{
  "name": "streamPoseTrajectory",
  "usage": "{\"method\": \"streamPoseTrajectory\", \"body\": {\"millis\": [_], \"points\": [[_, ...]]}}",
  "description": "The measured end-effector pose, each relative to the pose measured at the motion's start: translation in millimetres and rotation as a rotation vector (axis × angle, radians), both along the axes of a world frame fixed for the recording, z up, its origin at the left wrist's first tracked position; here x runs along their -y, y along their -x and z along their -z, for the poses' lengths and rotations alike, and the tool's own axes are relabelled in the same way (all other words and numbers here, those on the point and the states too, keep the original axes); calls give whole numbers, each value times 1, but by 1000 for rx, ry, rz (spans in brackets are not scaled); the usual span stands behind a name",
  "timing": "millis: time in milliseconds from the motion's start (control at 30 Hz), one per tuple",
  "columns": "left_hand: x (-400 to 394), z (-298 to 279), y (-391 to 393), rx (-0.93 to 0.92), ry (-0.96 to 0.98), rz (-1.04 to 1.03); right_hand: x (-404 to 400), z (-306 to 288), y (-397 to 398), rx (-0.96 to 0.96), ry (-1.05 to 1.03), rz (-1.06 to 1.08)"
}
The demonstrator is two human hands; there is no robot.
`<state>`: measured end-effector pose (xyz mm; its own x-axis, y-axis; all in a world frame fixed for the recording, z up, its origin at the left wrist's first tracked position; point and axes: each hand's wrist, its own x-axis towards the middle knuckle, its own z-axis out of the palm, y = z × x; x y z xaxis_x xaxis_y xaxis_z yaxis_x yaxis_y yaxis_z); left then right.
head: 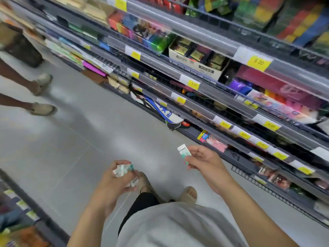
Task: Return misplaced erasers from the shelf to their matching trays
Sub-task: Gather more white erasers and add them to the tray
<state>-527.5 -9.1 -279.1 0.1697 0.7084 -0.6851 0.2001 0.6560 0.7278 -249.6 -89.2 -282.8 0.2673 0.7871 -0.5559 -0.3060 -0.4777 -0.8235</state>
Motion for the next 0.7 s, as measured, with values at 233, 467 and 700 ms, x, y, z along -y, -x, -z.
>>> {"method": "streamPoseTrajectory", "body": {"millis": [233,467,700], "points": [[-58,1,81,61,17,-103,-81,6,76,-16,-3,-76],[-153,-11,127,107,-1,-114,-130,19,123,7,91,-80],[-253,-21,128,111,-30,-123,-202,31,121,-4,108,-46]]}}
